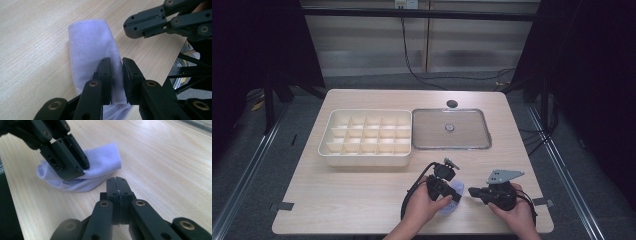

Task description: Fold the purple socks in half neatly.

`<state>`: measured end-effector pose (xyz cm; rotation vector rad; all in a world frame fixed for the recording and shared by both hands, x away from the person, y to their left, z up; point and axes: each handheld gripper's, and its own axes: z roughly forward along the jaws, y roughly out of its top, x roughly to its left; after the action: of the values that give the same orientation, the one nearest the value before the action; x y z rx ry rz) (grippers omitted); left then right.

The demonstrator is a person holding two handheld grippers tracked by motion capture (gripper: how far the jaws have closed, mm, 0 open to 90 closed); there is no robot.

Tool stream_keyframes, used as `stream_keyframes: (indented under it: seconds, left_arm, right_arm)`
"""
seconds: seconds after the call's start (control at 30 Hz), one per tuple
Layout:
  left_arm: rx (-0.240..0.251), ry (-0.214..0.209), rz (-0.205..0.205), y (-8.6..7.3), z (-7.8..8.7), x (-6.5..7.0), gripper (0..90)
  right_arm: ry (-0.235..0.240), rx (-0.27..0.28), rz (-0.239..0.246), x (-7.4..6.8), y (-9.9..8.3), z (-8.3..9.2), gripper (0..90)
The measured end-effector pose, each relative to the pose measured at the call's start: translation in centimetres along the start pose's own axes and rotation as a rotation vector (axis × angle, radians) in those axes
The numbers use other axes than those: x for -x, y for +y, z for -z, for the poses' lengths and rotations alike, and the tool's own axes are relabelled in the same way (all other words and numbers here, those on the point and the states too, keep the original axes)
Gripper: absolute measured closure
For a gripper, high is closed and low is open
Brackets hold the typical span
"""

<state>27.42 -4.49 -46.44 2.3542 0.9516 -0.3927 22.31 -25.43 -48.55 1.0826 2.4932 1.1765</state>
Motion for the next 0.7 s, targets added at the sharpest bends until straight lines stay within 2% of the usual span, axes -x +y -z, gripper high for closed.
stream_keyframes:
  seconds: [0.33, 0.4, 0.7]
  left_arm:
    - [-0.006, 0.015, -0.011, 0.0, 0.0, 0.2, 78.1]
    - [-0.001, 0.019, -0.003, 0.0, 0.0, 0.2, 78.1]
    - [0.006, 0.019, -0.013, -0.3, 0.0, 0.3, 78.1]
  right_arm:
    - [-0.003, 0.029, -0.008, 0.5, 0.8, 0.3, 90.0]
    - [0.0, 0.039, -0.002, 0.6, 1.1, 0.2, 90.0]
    - [0.004, 0.056, 0.014, 0.5, 2.0, -0.1, 90.0]
